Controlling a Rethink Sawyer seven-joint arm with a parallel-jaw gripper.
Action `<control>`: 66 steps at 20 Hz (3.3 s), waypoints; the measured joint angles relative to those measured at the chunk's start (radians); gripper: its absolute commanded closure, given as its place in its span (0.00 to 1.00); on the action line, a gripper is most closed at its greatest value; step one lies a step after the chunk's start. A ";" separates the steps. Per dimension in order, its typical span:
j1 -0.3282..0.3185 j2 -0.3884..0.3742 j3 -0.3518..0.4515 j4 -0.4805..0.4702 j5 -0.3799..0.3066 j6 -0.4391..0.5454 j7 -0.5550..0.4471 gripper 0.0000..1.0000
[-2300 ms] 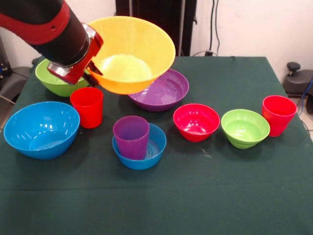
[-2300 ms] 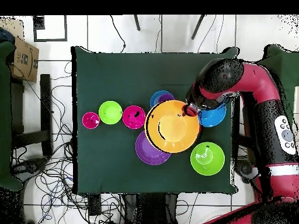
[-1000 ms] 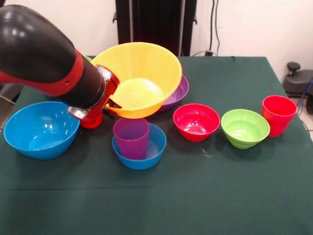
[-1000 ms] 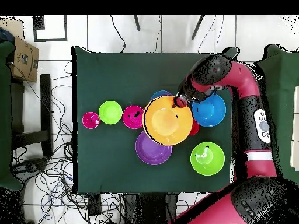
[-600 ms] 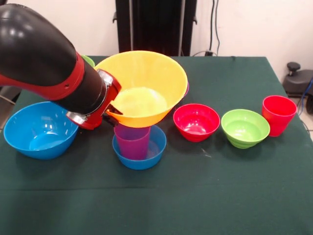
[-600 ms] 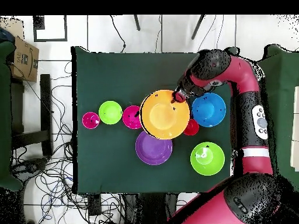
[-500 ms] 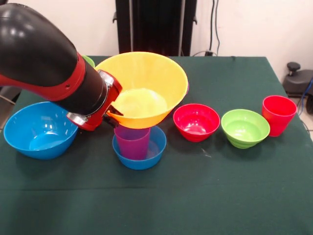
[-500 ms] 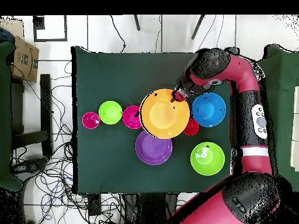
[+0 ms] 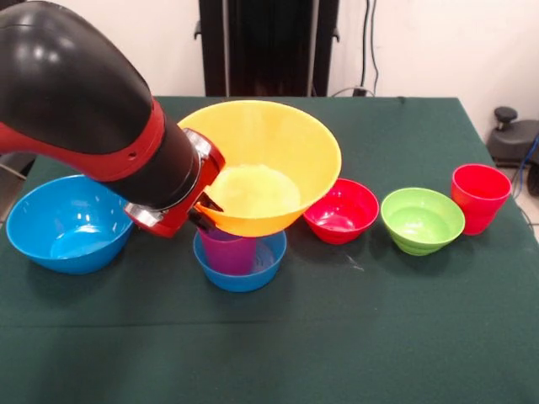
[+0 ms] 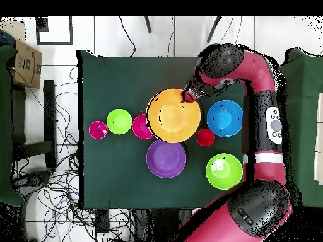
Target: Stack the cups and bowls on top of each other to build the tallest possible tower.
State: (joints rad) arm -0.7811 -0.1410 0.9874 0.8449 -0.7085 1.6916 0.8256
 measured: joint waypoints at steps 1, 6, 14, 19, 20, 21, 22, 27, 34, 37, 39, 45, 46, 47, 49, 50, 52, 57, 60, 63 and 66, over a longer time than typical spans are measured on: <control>0.003 0.000 0.000 -0.005 -0.001 0.001 -0.003 1.00; 0.018 0.004 -0.001 -0.041 -0.006 0.007 -0.042 1.00; 0.019 0.015 -0.011 -0.068 -0.014 0.007 -0.117 1.00; 0.014 0.014 -0.018 -0.071 -0.015 0.007 -0.153 1.00; 0.012 0.013 -0.021 -0.071 -0.015 0.007 -0.159 1.00; 0.011 0.012 -0.024 -0.071 -0.015 0.008 -0.163 1.00; 0.008 0.010 -0.033 -0.071 -0.015 0.011 -0.167 1.00; -0.002 0.003 -0.056 -0.069 -0.015 0.021 -0.167 1.00; -0.030 -0.010 -0.097 -0.042 -0.016 0.021 -0.167 1.00; -0.044 -0.022 -0.121 -0.017 -0.016 0.021 -0.167 1.00; -0.052 -0.030 -0.132 0.000 -0.016 0.021 -0.167 1.00; -0.068 -0.039 -0.143 0.029 -0.016 0.021 -0.167 1.00; -0.070 -0.040 -0.144 0.033 -0.015 0.021 -0.167 1.00; -0.071 -0.041 -0.145 0.036 -0.015 0.021 -0.167 1.00; -0.073 -0.042 -0.147 0.044 -0.013 0.021 -0.167 1.00; -0.073 -0.043 -0.148 0.050 -0.011 0.021 -0.167 1.00; -0.073 -0.044 -0.149 0.056 -0.009 0.021 -0.167 1.00; -0.073 -0.048 -0.150 0.074 0.001 0.021 -0.167 1.00; -0.072 -0.051 -0.152 0.085 0.006 0.021 -0.167 1.00; -0.070 -0.052 -0.153 0.088 0.010 0.021 -0.167 1.00; -0.067 -0.053 -0.154 0.089 0.020 0.021 -0.167 1.00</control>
State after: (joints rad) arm -0.8481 -0.1940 0.8337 0.9341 -0.6890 1.7126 0.6585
